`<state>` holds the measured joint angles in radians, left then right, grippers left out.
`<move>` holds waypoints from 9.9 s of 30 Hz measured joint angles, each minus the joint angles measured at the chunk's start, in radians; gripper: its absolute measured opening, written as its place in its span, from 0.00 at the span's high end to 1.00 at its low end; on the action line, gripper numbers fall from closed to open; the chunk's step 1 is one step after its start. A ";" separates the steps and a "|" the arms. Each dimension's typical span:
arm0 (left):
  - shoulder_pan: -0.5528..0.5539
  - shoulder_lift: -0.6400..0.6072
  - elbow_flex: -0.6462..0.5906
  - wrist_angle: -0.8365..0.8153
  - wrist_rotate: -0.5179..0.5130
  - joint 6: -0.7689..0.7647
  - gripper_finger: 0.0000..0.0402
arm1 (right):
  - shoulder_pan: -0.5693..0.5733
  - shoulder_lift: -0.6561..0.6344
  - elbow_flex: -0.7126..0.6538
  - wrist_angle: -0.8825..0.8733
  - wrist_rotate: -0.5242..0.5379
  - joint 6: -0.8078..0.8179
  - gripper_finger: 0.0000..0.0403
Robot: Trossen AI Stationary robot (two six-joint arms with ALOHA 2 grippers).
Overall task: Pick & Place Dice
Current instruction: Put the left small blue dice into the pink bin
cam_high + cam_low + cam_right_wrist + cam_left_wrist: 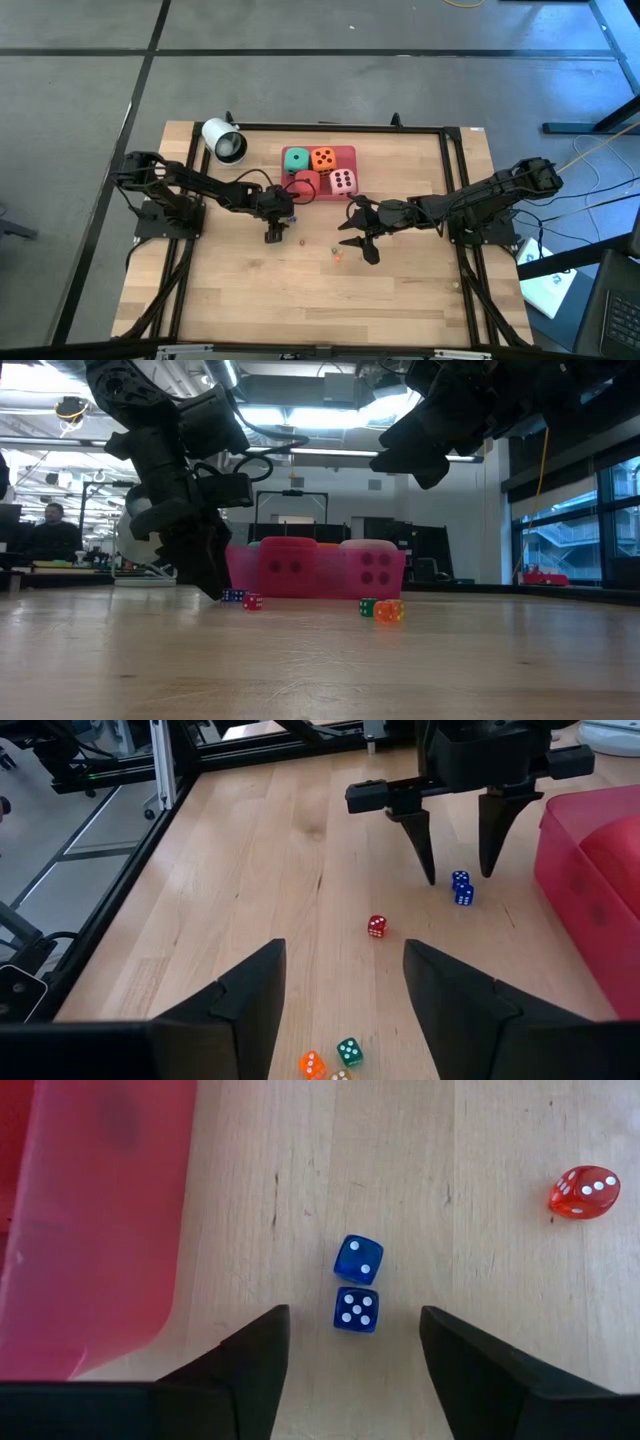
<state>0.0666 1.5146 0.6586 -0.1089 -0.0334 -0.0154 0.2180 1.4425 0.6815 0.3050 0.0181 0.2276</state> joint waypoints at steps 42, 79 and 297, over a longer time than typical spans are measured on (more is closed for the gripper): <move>0.001 0.000 0.001 0.003 0.002 -0.026 0.91 | 0.000 0.000 0.000 -0.001 -0.008 0.000 0.50; 0.002 0.000 0.181 -0.312 -0.019 0.005 0.93 | 0.000 0.000 0.000 -0.008 -0.008 0.027 0.49; -0.294 -0.212 0.207 0.205 -0.529 0.541 0.95 | -0.208 0.267 0.109 0.632 -0.191 0.332 0.79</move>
<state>-0.2279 1.3023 0.8659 0.0959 -0.5629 0.5257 0.0097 1.7096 0.7910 0.9367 -0.1730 0.5598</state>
